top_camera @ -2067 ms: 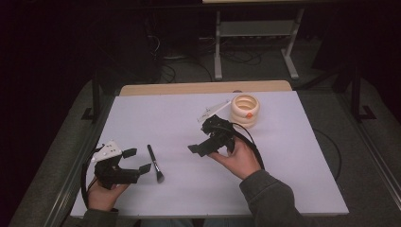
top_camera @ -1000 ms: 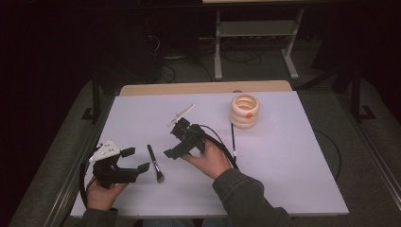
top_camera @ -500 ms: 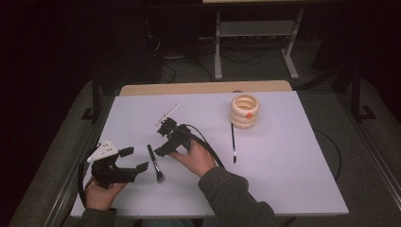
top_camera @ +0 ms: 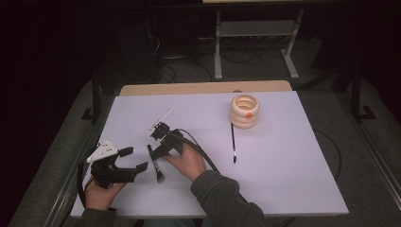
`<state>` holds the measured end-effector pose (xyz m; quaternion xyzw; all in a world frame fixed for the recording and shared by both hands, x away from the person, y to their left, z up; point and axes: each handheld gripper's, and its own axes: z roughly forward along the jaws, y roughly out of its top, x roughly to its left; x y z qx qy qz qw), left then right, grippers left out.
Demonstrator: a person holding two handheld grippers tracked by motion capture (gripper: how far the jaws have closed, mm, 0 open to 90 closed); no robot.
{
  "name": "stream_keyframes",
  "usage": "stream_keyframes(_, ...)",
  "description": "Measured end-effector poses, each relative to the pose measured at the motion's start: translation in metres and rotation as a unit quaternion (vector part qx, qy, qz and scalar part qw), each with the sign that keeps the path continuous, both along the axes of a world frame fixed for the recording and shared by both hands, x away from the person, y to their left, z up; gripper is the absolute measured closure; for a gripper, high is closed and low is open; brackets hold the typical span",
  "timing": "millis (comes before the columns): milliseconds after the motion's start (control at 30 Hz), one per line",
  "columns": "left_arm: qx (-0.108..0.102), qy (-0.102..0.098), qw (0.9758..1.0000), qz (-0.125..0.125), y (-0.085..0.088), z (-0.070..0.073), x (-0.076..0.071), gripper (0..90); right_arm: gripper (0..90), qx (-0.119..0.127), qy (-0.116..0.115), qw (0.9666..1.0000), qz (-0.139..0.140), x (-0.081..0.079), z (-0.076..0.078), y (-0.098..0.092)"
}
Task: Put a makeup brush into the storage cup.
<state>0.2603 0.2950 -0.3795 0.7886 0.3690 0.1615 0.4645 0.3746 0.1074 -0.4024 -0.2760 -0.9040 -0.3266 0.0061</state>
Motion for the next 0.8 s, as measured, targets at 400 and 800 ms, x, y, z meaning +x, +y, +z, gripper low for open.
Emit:
stream_keyframes(400, -0.001, -0.002, 1.0, 0.001, -0.001, 0.0, 0.0, 17.2, 50.9, -0.002, 0.0, 1.0, 0.001, -0.009, -0.021, 0.013)
stream_keyframes(800, -0.001, -0.003, 1.0, 0.001, -0.001, 0.0, -0.001, 17.2, 57.1, -0.018, -0.01, 0.9997, -0.014, -0.014, -0.032, 0.022)
